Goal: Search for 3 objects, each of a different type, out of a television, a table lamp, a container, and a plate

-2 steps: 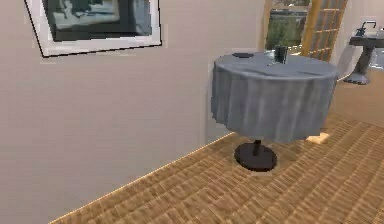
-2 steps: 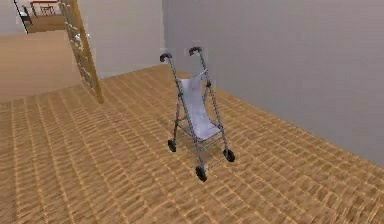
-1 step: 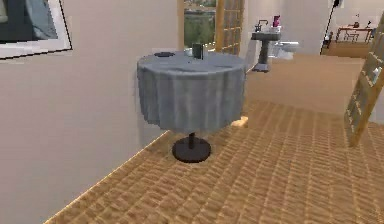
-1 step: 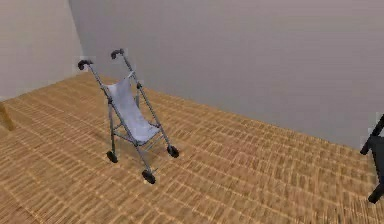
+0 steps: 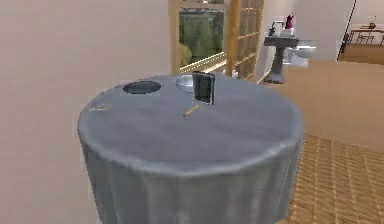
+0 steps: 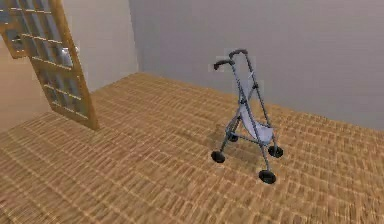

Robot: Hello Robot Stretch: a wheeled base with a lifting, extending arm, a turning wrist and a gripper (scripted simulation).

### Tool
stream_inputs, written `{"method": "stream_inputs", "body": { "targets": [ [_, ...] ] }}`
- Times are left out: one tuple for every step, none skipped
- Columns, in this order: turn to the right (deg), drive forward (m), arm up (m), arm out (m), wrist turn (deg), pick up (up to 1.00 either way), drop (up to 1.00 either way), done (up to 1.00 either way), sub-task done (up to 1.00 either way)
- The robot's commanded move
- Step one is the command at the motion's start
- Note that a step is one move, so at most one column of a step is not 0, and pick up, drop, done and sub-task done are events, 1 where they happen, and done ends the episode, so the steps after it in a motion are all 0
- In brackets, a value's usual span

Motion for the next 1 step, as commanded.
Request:
{"method": "stream_inputs", "body": {
  "targets": [
    [-12.0,0.0,0.0,0.0,0.0,0.0,0.0,0.0,0.0]
  ]
}}
